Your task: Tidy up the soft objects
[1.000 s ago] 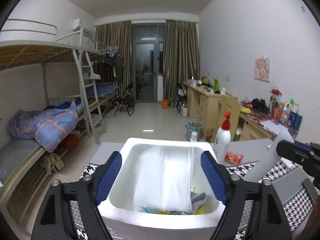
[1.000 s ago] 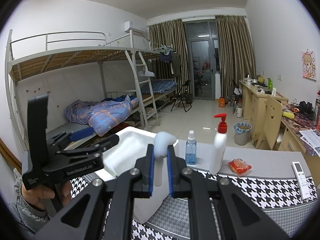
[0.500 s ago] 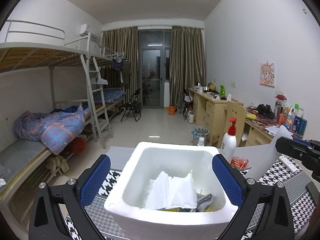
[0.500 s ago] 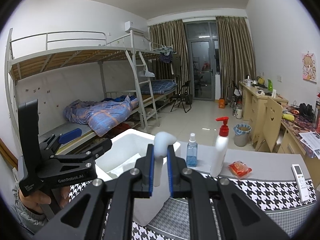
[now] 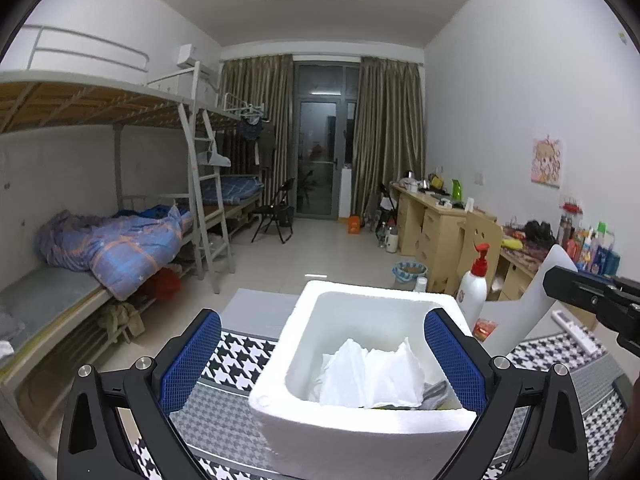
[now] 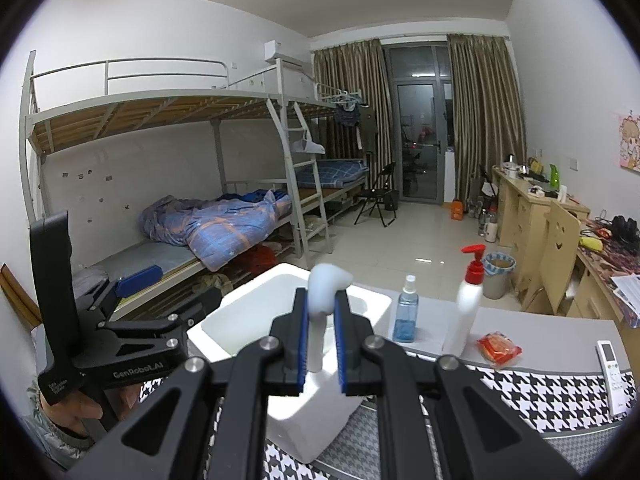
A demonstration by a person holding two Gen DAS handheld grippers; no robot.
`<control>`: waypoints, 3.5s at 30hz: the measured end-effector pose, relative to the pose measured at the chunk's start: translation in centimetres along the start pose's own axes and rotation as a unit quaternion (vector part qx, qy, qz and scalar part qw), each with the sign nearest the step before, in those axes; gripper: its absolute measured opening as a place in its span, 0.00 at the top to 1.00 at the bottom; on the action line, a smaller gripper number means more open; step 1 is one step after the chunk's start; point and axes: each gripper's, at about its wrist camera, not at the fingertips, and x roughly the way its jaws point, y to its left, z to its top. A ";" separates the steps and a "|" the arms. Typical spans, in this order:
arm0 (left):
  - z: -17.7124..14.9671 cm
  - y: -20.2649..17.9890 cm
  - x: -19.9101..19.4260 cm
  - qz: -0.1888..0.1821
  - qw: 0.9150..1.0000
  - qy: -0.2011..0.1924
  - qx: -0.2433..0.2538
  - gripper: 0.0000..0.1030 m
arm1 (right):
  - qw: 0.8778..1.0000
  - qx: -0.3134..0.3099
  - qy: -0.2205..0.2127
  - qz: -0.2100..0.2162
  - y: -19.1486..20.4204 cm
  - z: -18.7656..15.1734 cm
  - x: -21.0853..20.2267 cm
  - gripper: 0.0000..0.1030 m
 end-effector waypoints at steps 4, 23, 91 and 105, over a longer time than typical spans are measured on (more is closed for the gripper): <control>-0.3 0.6 0.1 0.003 1.000 0.007 -0.005 0.01 | 1.000 -0.003 -0.001 0.004 0.4 0.1 0.3 0.86; -1.0 2.3 0.1 0.017 1.000 0.016 -0.004 0.01 | 0.999 -0.013 0.021 0.021 2.5 0.7 3.0 0.86; -1.5 -4.2 -8.7 -0.055 0.997 -0.041 0.035 0.01 | 0.997 0.009 -0.046 -0.066 0.0 -4.5 -8.7 0.01; -3.2 -4.2 -10.3 -0.063 0.996 -0.046 0.036 0.01 | 0.994 0.016 -0.053 -0.092 0.9 -7.8 -10.7 0.01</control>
